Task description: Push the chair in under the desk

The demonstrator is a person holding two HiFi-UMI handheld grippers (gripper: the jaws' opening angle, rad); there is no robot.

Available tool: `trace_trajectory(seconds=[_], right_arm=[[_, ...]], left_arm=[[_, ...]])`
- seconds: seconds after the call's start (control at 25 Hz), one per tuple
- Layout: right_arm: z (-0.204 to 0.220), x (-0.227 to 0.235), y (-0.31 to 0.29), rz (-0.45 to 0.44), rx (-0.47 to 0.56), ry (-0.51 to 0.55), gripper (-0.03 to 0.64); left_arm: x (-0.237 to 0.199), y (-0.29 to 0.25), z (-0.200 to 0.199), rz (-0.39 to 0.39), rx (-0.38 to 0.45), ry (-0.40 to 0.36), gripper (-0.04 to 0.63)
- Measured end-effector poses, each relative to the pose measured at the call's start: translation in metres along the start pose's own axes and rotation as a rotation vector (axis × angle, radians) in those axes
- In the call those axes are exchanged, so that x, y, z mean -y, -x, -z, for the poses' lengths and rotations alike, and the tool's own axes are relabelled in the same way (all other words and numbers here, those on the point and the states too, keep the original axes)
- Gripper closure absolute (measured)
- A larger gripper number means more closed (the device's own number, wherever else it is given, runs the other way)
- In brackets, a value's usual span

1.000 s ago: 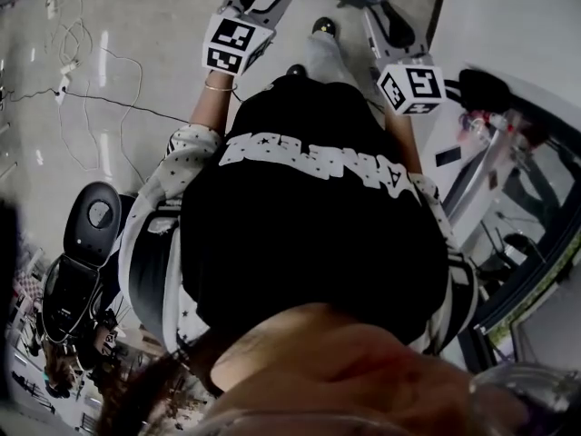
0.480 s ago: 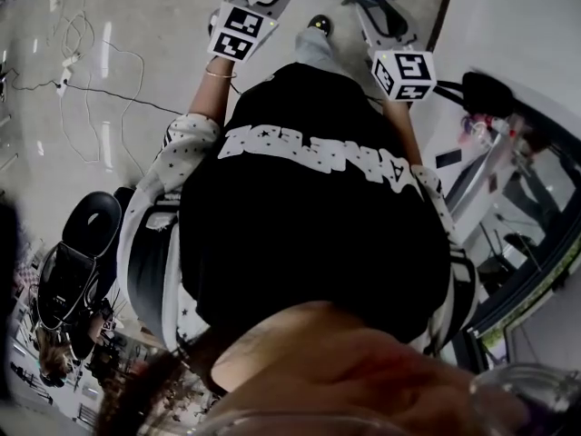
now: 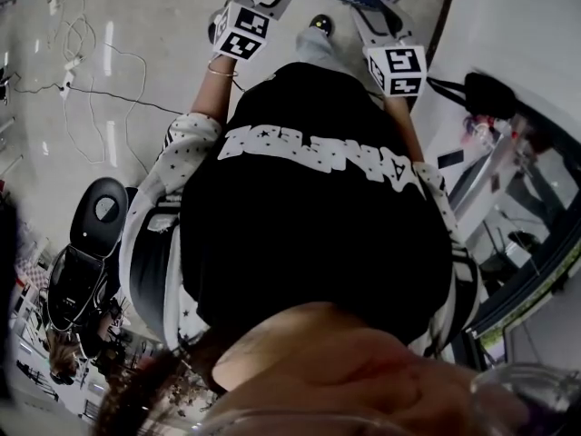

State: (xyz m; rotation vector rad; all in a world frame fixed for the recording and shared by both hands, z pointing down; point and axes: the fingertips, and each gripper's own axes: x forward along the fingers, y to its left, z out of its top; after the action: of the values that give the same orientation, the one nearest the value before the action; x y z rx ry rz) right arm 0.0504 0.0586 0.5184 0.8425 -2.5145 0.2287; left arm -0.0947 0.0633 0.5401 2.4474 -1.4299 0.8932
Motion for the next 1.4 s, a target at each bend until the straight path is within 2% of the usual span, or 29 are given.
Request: trace_trajectory(seconds=[0.68, 0.84, 1.0, 1.4], right_arm=[[0.013, -0.007, -0.019, -0.052, -0.082, 0.09, 0.42], [0.015, -0.006, -0.025, -0.039, -0.1, 0.09, 0.422], [0.016, -0.001, -0.027, -0.024, -0.113, 0.098, 0.43], [0.016, 0.002, -0.028, -0.007, -0.11, 0.085, 0.43]], left_arm=[[0.001, -0.004, 0.002, -0.004, -0.044, -0.079, 0.393], [-0.003, -0.008, 0.001, 0.0, -0.048, -0.081, 0.393], [-0.001, -0.013, 0.001, 0.019, -0.066, -0.105, 0.357], [0.0, -0.02, 0.0, 0.03, -0.087, -0.171, 0.368]])
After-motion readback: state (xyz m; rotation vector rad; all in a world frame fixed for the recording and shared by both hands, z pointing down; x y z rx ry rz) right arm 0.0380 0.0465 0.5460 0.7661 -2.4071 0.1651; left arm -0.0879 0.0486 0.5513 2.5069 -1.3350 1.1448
